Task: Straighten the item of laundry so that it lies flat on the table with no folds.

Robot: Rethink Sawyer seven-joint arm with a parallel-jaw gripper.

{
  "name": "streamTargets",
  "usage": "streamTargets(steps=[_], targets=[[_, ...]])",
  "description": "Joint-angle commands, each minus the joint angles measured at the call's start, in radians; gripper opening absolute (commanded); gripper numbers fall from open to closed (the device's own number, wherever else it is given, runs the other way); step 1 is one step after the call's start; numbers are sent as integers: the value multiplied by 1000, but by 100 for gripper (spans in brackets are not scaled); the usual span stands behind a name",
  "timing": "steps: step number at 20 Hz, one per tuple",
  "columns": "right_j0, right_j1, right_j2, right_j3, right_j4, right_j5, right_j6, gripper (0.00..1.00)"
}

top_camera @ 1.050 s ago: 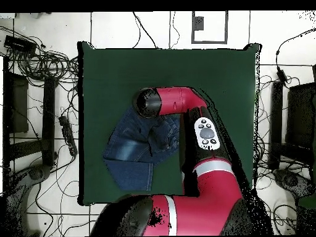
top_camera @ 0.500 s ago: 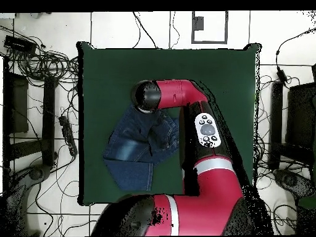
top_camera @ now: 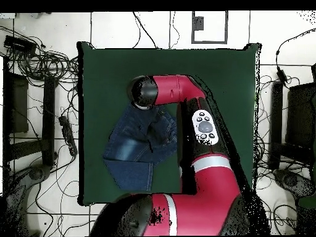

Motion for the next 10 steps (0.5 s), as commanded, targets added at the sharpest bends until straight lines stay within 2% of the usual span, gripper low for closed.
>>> streamTargets(steps=[1, 10], targets=[[43, -17, 110, -58, -16, 58, -158, 0], [66, 58, 125, -195, 24, 104, -120, 0]])
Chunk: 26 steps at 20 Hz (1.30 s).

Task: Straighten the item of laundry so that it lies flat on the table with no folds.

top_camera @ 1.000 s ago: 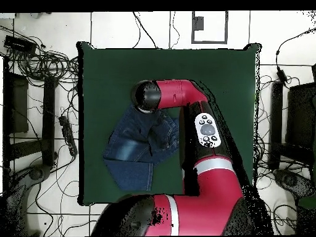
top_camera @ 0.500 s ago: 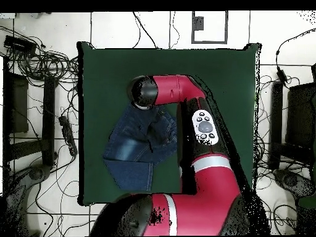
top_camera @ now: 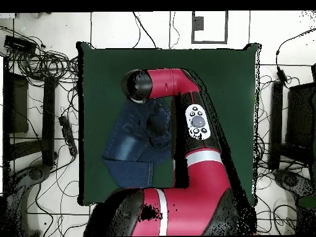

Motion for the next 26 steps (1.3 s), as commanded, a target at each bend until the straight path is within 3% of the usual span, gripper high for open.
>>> streamTargets(steps=[1, 9, 17, 26], targets=[[36, 12, 125, -99, 30, 79, -120, 0], [44, 60, 162, -203, 60, 127, -124, 0], [25, 60, 220, -208, 96, 145, -172, 0], [20, 59, 262, -234, 65, 168, -267, 0]])
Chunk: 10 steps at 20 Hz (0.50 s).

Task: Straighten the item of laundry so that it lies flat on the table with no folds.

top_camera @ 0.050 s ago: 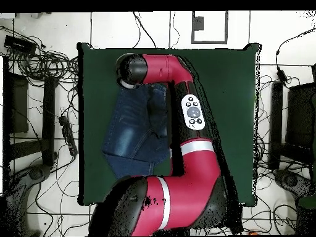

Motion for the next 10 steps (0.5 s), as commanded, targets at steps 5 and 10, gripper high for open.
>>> streamTargets(steps=[5, 10], targets=[[24, -30, 148, -47, 24, 93, -263, 0], [22, -23, 160, -46, 22, 85, -262, 0]])
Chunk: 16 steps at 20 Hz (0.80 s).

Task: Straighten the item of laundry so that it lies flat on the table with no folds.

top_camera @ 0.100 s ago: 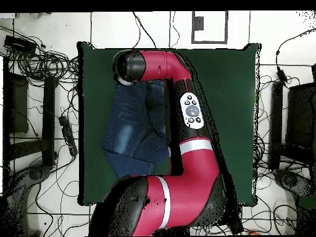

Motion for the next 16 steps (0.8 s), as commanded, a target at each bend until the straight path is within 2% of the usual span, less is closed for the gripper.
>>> streamTargets(steps=[1, 4, 16], targets=[[22, -26, 131, -17, 22, 74, -260, 0], [22, -20, 140, -24, 20, 75, -272, 0], [73, 95, 177, -256, -26, 193, -295, 0]])
